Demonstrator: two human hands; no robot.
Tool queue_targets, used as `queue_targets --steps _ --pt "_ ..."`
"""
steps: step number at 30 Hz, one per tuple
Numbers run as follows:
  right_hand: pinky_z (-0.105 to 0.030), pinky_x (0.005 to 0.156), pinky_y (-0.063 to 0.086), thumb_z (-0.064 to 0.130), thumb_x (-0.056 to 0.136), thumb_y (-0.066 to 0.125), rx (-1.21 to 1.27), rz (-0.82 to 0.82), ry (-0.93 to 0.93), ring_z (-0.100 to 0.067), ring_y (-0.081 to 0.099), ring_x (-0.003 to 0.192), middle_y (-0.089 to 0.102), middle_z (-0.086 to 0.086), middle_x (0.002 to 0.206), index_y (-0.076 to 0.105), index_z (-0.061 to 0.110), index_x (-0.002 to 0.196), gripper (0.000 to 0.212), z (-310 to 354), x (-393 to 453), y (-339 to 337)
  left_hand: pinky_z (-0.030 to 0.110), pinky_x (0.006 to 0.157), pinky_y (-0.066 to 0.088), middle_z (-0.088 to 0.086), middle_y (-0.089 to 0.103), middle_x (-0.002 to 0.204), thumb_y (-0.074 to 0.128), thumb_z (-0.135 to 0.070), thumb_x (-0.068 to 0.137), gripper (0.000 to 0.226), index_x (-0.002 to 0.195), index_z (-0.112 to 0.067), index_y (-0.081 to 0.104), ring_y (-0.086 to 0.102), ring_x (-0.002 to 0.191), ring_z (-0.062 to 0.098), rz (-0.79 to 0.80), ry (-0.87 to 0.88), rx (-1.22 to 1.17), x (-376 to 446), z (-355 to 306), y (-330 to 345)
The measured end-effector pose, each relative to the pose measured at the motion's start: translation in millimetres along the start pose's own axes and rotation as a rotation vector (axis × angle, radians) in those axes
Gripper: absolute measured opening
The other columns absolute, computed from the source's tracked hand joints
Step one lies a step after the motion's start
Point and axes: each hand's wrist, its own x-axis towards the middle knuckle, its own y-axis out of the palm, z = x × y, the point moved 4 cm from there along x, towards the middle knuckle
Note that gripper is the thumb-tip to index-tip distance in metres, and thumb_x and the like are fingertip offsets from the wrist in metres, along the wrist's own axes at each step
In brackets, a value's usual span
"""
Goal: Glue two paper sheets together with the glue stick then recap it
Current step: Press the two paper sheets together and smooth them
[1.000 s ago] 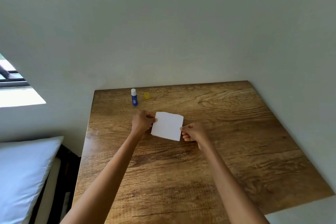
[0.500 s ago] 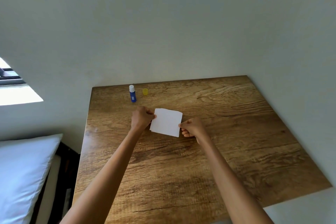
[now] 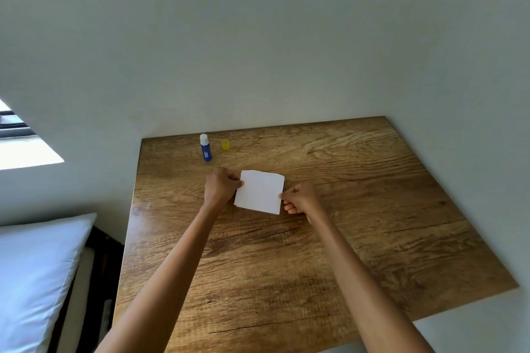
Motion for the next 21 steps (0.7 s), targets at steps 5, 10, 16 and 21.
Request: queue_targets --steps 5,10,16,21 --pt "-0.024 0.054 0.052 0.009 0.082 0.067 -0.022 -0.02 -0.018 -0.012 0.058 0.055 0.061 -0.005 0.065 0.063 -0.001 0.086 0.012 -1 1 1 0.028 0.067 0.051 0.009 0.07 0.097 0.069 -0.011 0.081 0.015 0.095 -0.006 0.069 0.06 0.074 0.015 -0.006 -0.004 -0.009 0 1 1" --pt "-0.027 0.058 0.053 0.009 0.082 0.067 -0.06 -0.037 -0.014 -0.014 0.059 0.056 0.062 -0.006 0.065 0.058 0.006 0.074 0.013 -1 4 2 0.029 0.068 0.05 0.009 0.069 0.099 0.069 -0.011 0.08 0.013 0.092 -0.007 0.069 0.06 0.079 0.016 -0.02 0.033 0.006 -1 -1 1" --pt "-0.029 0.059 0.054 0.009 0.082 0.067 -0.1 -0.044 -0.027 -0.013 0.06 0.054 0.062 -0.004 0.065 0.062 0.002 0.084 0.01 -1 7 2 0.03 0.063 0.043 0.004 0.065 0.099 0.065 -0.015 0.083 0.01 0.084 -0.019 0.056 0.056 0.082 0.017 -0.067 0.066 0.101 -6 -2 3" --pt "-0.034 0.064 0.056 0.01 0.081 0.068 -0.101 -0.046 -0.036 -0.016 0.062 0.056 0.063 -0.005 0.064 0.059 0.005 0.075 0.012 -2 7 2 0.033 0.066 0.044 0.002 0.066 0.103 0.057 -0.026 0.09 0.016 0.097 -0.022 0.071 0.059 0.094 0.023 -0.153 0.325 0.401 -17 1 0"
